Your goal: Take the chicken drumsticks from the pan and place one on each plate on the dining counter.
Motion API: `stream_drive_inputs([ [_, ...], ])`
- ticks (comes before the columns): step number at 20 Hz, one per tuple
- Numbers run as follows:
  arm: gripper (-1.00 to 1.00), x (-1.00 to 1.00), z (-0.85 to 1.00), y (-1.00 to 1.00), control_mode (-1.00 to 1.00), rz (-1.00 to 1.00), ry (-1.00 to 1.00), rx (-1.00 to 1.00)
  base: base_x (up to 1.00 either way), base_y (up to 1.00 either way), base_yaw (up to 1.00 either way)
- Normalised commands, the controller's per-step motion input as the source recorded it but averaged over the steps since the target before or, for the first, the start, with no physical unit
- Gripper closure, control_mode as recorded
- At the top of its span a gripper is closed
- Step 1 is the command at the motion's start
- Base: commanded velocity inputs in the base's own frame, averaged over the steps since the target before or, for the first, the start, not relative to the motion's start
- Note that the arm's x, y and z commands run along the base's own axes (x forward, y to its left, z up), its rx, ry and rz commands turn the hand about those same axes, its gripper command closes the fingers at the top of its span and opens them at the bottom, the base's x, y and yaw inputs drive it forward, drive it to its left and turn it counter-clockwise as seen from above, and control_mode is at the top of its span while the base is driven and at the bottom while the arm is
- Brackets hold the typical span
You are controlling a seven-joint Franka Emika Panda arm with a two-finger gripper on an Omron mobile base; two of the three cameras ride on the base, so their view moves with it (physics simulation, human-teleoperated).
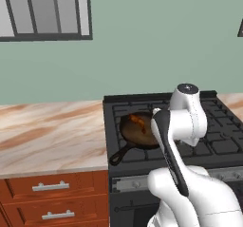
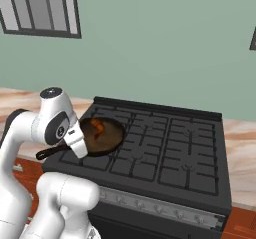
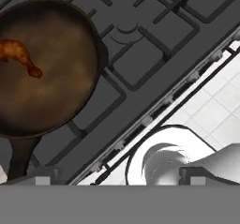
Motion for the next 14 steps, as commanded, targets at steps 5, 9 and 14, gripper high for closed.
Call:
stream_drive_inputs([
  [5,-1.0,0.53,0.02,-0.5,-1.0,0.21,-0.03,-0.03,0.0,0.0,0.0],
  [9,-1.0,0.67,0.0,-0.44,-1.0,0.3,-0.01,0.0,0.0,0.0,0.0],
  [14,-1.0,0.89,0.29,0.18,-1.0,0.25,0.26,-0.06,0.0,0.0,0.0],
])
